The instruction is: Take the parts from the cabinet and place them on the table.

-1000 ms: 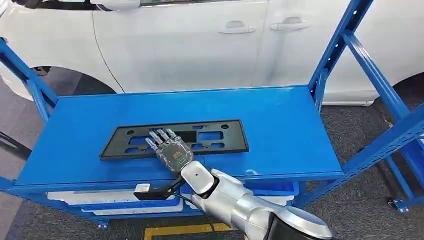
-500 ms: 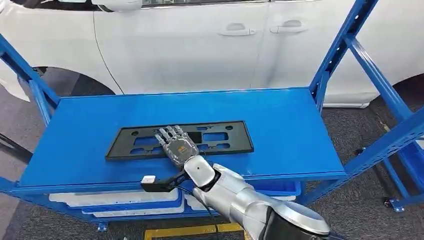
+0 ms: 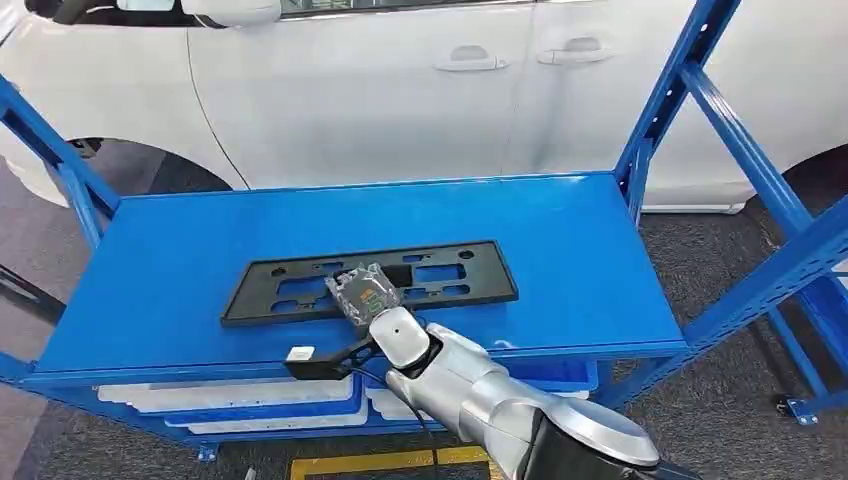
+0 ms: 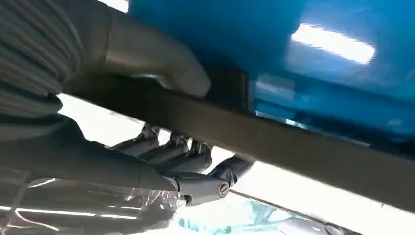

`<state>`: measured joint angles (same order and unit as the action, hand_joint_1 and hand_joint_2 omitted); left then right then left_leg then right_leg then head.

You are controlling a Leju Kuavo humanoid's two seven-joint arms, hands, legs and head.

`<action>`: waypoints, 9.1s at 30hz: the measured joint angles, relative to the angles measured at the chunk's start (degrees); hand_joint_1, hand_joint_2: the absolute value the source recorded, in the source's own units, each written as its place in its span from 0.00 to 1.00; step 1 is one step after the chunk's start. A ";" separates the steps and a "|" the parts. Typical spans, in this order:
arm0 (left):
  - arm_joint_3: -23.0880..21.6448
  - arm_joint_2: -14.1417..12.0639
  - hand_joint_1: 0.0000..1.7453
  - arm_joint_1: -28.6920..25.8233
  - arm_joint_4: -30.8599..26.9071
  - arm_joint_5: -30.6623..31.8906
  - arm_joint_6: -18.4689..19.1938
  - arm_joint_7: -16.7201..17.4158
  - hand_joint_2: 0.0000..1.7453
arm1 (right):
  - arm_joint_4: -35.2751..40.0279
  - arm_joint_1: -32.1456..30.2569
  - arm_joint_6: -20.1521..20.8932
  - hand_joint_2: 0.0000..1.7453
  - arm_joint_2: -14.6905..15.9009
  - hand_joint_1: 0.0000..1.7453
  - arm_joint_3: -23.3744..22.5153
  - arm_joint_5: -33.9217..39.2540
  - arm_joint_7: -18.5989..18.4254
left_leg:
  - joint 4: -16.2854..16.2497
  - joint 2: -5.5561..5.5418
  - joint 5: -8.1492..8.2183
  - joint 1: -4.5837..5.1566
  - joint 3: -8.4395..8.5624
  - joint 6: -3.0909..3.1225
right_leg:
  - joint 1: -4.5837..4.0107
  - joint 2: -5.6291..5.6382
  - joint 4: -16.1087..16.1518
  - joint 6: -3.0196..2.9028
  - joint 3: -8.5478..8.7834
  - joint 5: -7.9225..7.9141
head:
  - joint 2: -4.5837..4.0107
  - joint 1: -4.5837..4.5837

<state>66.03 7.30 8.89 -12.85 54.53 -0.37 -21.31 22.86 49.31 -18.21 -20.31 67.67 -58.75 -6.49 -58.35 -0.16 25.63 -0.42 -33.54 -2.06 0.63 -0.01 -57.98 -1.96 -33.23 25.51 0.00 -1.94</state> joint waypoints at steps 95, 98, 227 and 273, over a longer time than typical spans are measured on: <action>3.48 -1.99 0.00 -3.62 0.02 -8.13 -2.60 -9.27 1.00 | 86.77 -21.38 34.38 1.00 21.97 1.00 -39.98 73.72 42.07 | -12.85 0.48 6.96 -0.37 -8.25 -0.55 | 0.19 -0.11 -1.39 -0.10 -0.81 0.64 | 0.00 -0.20; 3.48 -2.03 0.00 -3.61 0.02 -8.15 -2.58 -9.34 1.00 | 86.49 -21.21 33.75 1.00 22.21 1.00 -39.74 73.94 41.97 | -17.44 0.46 6.52 -0.33 -6.69 -0.35 | -0.10 -0.13 -1.52 -0.03 -3.56 -1.38 | 0.00 -0.22; 6.36 -3.98 0.00 -3.46 -0.02 -9.62 -7.52 -5.09 1.00 | 88.78 -21.03 25.64 1.00 24.17 1.00 -41.57 69.42 43.25 | 0.83 -3.73 1.88 0.39 2.75 1.33 | 0.53 7.07 -0.81 1.73 -2.65 -1.38 | 0.00 0.28; 7.76 -2.93 0.00 -3.89 0.02 -11.02 -9.71 4.07 1.00 | 79.89 -16.36 28.33 1.00 18.73 1.00 -44.72 64.19 41.24 | 1.42 6.16 1.17 0.67 2.14 0.98 | -0.70 -1.85 -0.71 1.16 -1.81 0.25 | 0.00 1.07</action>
<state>73.79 4.37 5.01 -12.83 43.52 -10.08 -17.24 102.75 32.95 10.12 -1.57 22.95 5.44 34.75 -56.93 6.01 26.80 0.24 -31.39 -1.09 -0.07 -1.86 -58.69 -0.80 -35.04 25.77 0.00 -0.88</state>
